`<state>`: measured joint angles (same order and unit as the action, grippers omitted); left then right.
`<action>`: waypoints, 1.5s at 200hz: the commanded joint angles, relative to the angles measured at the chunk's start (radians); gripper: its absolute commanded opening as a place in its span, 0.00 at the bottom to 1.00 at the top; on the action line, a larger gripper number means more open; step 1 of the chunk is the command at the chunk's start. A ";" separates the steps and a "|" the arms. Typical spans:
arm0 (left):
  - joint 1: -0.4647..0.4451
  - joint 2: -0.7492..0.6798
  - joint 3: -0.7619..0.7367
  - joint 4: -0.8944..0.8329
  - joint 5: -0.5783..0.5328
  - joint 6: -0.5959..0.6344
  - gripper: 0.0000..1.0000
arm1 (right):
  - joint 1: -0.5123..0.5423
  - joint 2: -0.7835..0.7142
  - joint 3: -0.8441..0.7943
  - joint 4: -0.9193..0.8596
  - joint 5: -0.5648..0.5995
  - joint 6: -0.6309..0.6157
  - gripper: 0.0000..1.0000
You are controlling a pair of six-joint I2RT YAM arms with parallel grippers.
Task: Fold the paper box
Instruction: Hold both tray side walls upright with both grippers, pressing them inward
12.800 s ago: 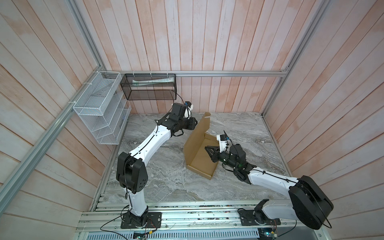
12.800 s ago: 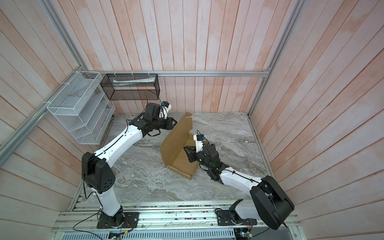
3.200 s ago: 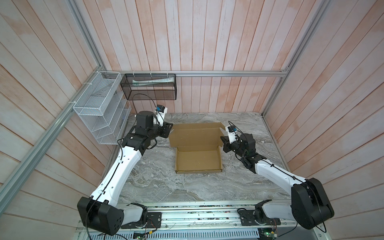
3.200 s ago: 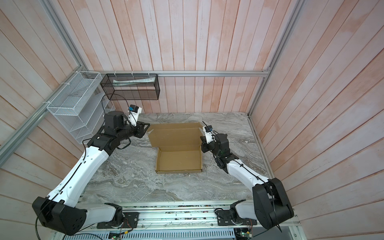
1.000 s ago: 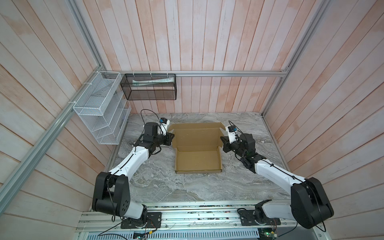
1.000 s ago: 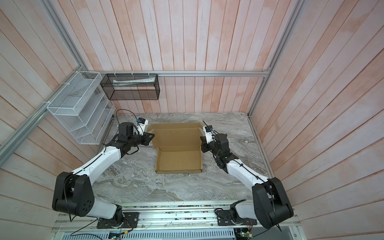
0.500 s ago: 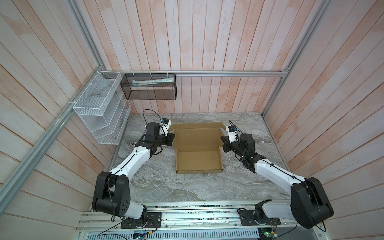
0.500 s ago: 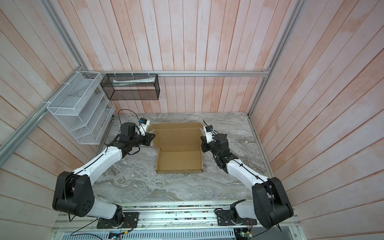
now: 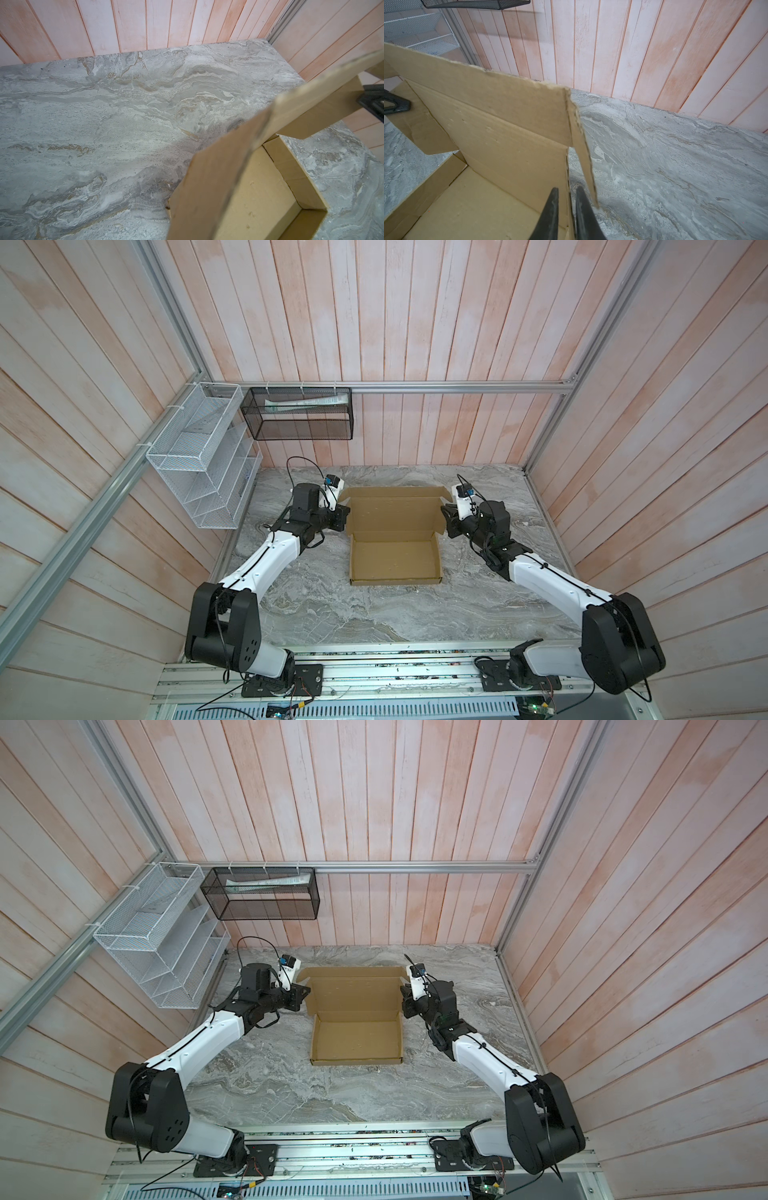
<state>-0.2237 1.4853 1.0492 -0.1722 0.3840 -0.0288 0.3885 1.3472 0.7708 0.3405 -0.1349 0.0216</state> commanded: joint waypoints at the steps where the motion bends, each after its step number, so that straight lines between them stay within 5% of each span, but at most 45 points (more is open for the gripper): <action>1: -0.005 0.012 0.032 0.007 -0.011 0.014 0.00 | 0.004 0.025 0.034 -0.021 0.002 -0.011 0.18; 135: -0.012 -0.002 0.000 0.052 -0.046 -0.088 0.00 | 0.019 0.036 0.045 -0.035 -0.016 0.049 0.06; 300: -0.107 -0.069 -0.144 0.237 -0.208 -0.167 0.00 | 0.174 -0.069 -0.144 0.108 0.213 0.147 0.04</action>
<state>-0.3138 1.4479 0.9447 -0.0128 0.1688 -0.1658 0.5350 1.2999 0.6651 0.4084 0.0723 0.1352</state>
